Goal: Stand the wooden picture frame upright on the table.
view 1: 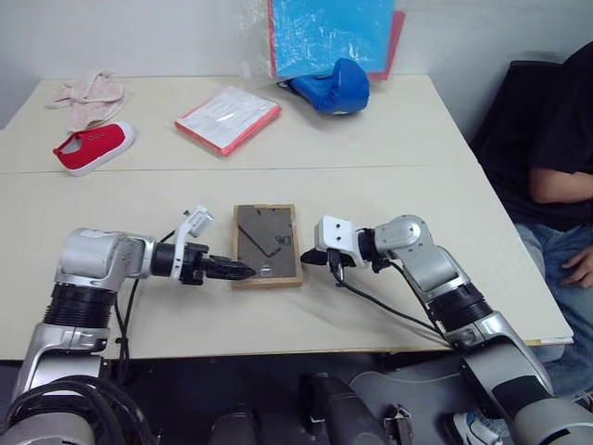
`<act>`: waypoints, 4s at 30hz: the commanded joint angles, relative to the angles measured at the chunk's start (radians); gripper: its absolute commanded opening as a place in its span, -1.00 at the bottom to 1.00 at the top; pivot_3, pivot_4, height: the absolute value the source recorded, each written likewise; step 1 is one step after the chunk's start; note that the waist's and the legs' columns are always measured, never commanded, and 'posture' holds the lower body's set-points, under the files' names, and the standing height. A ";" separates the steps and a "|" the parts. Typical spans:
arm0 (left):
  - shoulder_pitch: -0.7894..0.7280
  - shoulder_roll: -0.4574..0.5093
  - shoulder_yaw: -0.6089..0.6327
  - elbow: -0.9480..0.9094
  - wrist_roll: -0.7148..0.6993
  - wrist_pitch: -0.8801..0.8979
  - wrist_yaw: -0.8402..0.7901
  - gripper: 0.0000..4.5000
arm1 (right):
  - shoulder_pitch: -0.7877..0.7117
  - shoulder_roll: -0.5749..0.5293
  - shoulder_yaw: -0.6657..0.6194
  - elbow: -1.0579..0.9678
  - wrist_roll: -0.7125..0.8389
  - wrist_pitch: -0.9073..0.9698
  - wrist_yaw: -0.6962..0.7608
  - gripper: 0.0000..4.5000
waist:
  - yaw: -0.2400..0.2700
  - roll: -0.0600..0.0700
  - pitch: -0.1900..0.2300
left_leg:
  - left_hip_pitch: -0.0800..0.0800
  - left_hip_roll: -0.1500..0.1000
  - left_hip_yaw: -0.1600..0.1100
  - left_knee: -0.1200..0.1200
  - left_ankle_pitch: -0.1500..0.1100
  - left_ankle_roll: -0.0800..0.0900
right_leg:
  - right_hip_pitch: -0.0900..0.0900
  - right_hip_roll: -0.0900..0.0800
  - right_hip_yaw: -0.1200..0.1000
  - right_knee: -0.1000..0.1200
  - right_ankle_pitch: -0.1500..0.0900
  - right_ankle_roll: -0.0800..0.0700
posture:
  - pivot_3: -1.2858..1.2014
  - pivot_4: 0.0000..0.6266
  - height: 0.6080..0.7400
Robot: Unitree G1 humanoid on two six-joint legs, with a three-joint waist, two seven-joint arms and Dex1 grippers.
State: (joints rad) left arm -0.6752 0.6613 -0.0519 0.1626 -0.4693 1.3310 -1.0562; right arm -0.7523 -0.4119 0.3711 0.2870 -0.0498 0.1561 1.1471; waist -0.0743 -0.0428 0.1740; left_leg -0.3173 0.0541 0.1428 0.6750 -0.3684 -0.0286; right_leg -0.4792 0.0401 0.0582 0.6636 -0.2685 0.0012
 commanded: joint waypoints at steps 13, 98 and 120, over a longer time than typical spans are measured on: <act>-0.012 -0.018 0.130 -0.023 -0.162 0.099 0.053 -0.47 | 0.060 -0.060 -0.103 -0.200 0.136 0.168 0.021 -0.74 | -0.007 0.000 0.000 | -0.003 0.000 -0.001 0.003 0.000 0.000 | -0.002 0.000 0.000 0.001 0.001 0.001 | 0.03 -0.52 1.00; 0.452 0.377 0.676 -0.581 -0.470 -0.187 0.120 1.00 | -0.093 0.048 -0.131 0.036 0.683 0.345 -0.201 -0.45 | -0.030 -0.004 0.002 | -0.003 0.002 -0.012 0.002 0.001 -0.007 | -0.002 0.002 -0.005 0.006 -0.004 -0.005 | 0.03 -0.52 1.00; 0.384 0.427 0.586 -0.513 -0.508 -0.316 0.044 1.00 | 0.036 -0.360 -0.225 -0.346 0.581 0.535 0.102 0.55 | -0.018 -0.002 0.004 | -0.007 0.001 -0.011 0.000 0.000 -0.005 | -0.004 0.002 -0.005 0.000 -0.002 -0.003 | 0.03 -0.52 1.00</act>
State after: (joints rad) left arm -0.2703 1.0660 0.5115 -0.3606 -0.9697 1.0405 -0.9963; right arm -0.7061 -0.6885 0.2382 0.0215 0.4851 0.6650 1.1609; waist -0.0922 -0.0443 0.1784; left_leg -0.3247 0.0544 0.1314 0.6738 -0.3685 -0.0330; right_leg -0.4835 0.0421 0.0530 0.6620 -0.2706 -0.0011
